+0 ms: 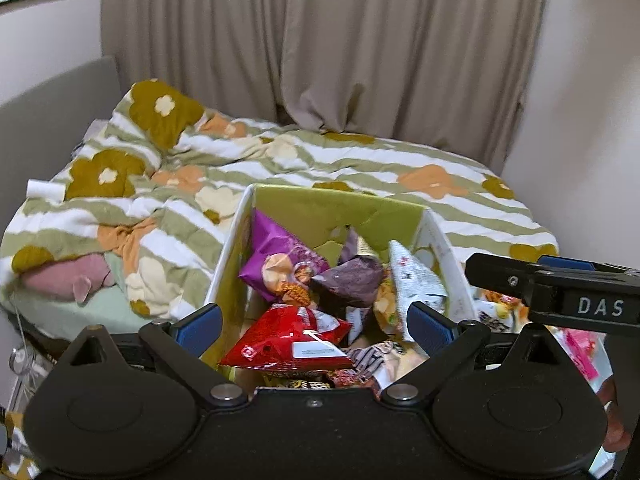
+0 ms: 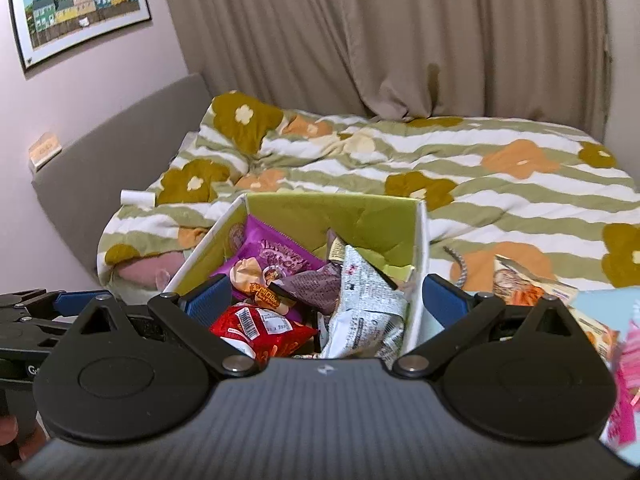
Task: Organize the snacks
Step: 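Move both tools back over the remaining snack pile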
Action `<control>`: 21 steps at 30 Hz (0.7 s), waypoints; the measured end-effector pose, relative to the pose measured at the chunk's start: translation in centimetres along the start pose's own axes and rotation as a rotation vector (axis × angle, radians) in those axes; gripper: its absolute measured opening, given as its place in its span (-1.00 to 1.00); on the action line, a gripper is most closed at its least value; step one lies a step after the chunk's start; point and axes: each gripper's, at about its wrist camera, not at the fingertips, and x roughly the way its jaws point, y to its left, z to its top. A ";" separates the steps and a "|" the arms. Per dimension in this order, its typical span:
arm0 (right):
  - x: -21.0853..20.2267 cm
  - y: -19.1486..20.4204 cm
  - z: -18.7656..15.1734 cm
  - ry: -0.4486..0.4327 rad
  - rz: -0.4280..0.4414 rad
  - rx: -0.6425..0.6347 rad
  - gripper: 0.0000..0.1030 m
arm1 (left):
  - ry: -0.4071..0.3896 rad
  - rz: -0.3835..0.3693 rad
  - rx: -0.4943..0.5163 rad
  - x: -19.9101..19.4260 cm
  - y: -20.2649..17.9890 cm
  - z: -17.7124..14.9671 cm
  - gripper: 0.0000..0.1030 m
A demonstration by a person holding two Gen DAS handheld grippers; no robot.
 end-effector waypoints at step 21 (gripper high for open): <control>-13.1 -11.4 -4.5 -0.092 -0.315 0.134 1.00 | -0.021 -0.268 0.219 -0.2 -13.3 -2.1 0.95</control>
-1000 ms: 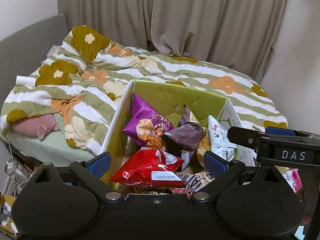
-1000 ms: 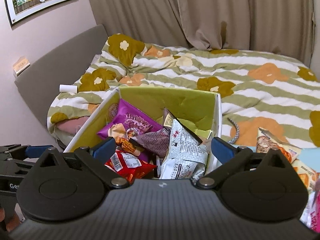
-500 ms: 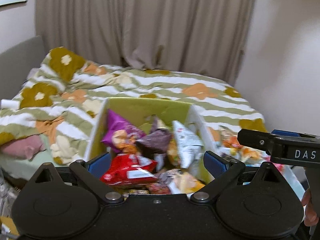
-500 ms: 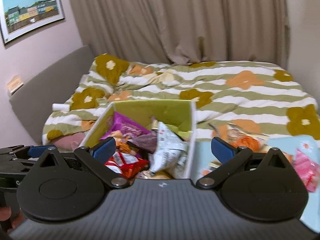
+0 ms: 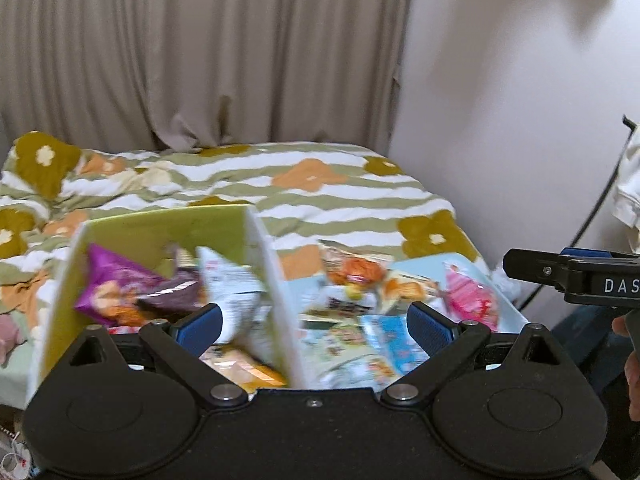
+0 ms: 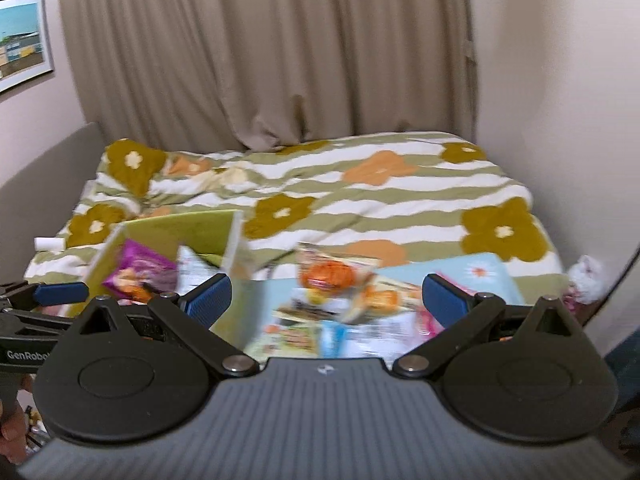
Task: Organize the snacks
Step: 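Move both tools back over the remaining snack pile, then grasp the white printed bag with the left tool while the right grasps the pink bag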
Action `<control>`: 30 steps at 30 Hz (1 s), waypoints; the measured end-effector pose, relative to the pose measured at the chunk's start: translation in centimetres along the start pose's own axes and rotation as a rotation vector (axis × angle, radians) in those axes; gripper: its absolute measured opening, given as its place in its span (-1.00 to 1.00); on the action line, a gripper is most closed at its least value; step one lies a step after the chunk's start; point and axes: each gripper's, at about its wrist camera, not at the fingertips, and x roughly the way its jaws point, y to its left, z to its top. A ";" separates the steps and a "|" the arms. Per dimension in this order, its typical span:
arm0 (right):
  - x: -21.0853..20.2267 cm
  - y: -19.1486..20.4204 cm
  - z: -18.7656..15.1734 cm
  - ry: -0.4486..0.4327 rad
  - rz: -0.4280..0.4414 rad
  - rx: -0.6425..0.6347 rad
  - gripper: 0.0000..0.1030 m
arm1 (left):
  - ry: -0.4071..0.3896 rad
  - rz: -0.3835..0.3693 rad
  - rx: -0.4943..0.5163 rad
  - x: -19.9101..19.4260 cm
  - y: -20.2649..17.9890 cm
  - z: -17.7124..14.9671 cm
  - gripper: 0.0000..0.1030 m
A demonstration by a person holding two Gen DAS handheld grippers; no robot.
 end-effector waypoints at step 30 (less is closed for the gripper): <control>11.5 -16.4 -7.7 0.401 0.056 -0.157 1.00 | 0.369 -0.174 0.855 19.8 -14.5 -4.6 0.96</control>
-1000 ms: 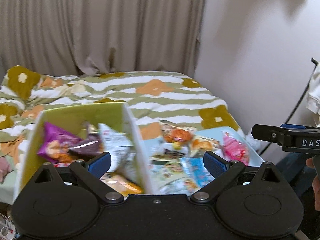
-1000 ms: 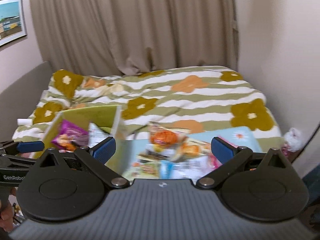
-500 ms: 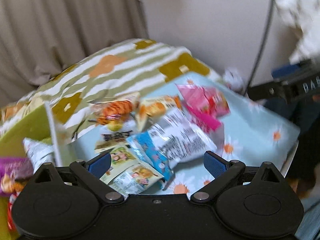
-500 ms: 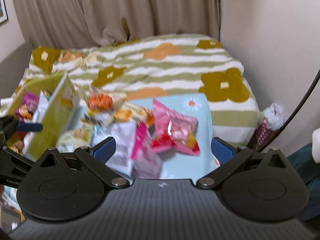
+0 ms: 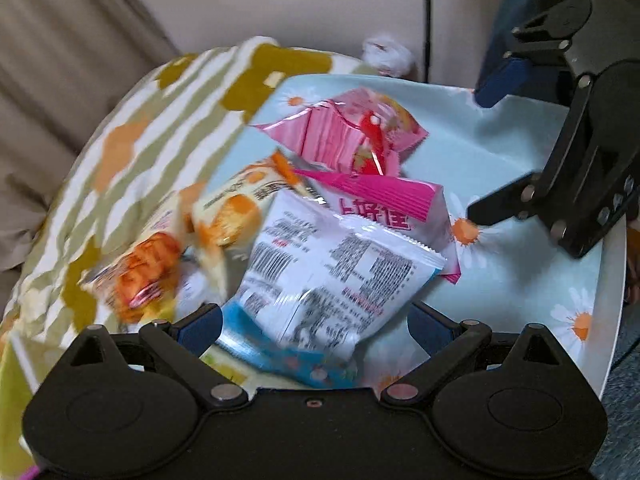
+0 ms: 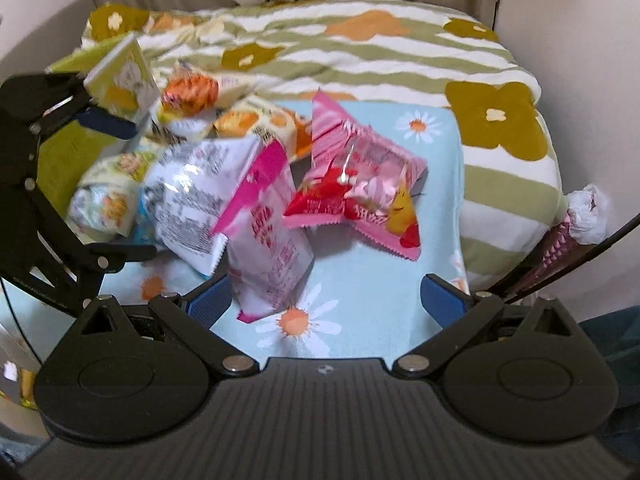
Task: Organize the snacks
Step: 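Grasp the white printed bag with the left tool while the right grasps the pink bag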
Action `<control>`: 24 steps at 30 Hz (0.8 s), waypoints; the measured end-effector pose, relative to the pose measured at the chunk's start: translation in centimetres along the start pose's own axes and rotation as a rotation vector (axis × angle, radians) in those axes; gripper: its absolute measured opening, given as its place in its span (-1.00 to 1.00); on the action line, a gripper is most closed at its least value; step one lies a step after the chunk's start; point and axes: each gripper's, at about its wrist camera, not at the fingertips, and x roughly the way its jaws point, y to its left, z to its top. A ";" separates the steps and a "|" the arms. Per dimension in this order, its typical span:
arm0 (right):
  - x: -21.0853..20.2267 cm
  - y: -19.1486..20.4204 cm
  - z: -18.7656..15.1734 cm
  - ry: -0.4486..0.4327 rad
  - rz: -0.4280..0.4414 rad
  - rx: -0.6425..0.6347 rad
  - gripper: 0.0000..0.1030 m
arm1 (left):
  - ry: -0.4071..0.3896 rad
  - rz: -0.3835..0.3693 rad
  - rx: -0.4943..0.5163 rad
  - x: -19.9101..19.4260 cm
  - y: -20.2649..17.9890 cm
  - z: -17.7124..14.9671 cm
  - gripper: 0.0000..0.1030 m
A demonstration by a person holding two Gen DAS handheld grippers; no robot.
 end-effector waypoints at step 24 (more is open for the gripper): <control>6.2 3.1 0.1 0.074 0.028 -0.093 0.82 | 0.009 -0.118 0.164 4.4 0.4 -0.1 0.46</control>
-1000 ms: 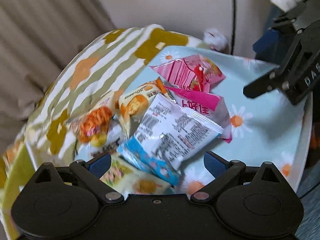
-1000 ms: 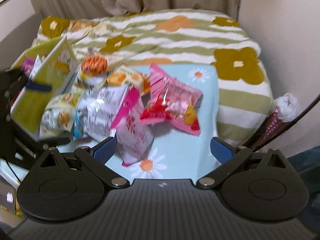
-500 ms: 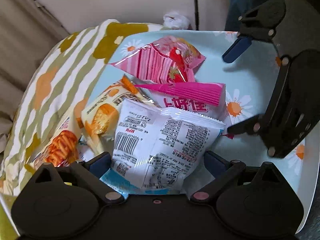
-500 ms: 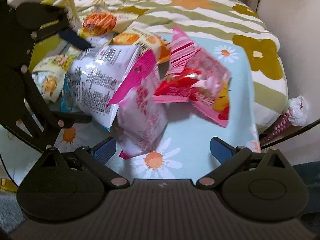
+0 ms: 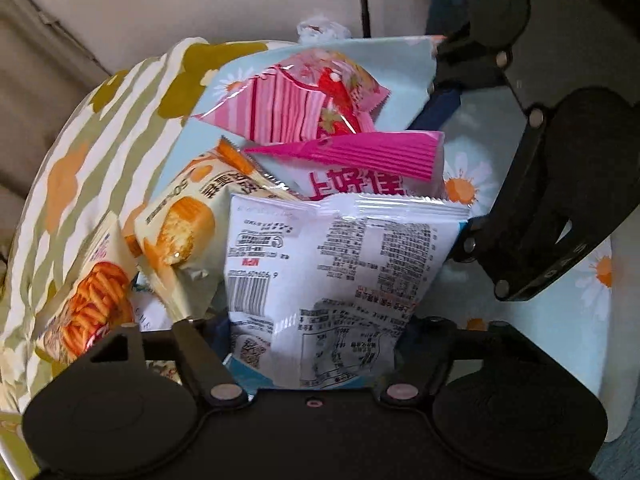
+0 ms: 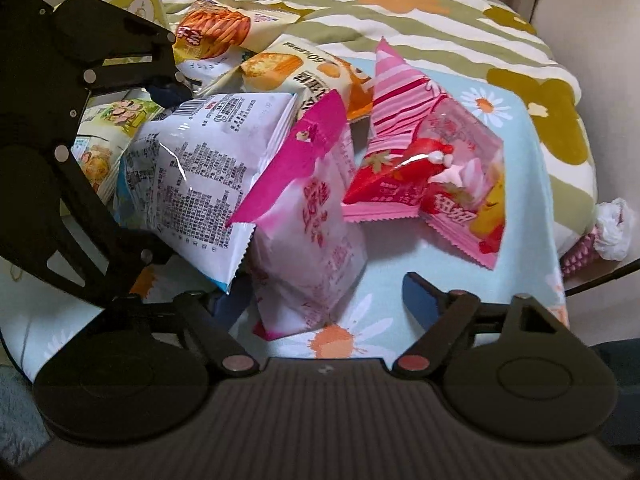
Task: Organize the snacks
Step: 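Grasp the white printed bag with the left tool while the right grasps the pink bag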
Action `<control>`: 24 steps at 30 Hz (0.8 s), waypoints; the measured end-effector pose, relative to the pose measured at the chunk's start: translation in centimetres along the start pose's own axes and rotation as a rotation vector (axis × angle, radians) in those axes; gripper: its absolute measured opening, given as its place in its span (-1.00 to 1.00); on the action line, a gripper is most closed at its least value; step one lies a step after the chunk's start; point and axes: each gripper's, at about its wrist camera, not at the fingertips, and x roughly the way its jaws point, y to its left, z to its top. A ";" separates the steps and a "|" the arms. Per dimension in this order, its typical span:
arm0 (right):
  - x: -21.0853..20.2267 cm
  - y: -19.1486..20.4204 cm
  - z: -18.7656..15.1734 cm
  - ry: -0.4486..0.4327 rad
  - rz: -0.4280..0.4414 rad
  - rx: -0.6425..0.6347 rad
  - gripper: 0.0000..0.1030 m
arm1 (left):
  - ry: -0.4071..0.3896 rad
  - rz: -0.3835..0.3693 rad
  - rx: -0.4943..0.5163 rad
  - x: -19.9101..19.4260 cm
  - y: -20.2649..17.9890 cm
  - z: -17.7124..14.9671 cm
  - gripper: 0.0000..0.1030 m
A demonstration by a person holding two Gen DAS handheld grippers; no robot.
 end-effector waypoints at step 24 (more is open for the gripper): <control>1.2 1.6 0.2 -0.107 0.010 -0.072 0.42 | -0.047 0.042 -0.308 -3.5 1.5 -2.2 0.42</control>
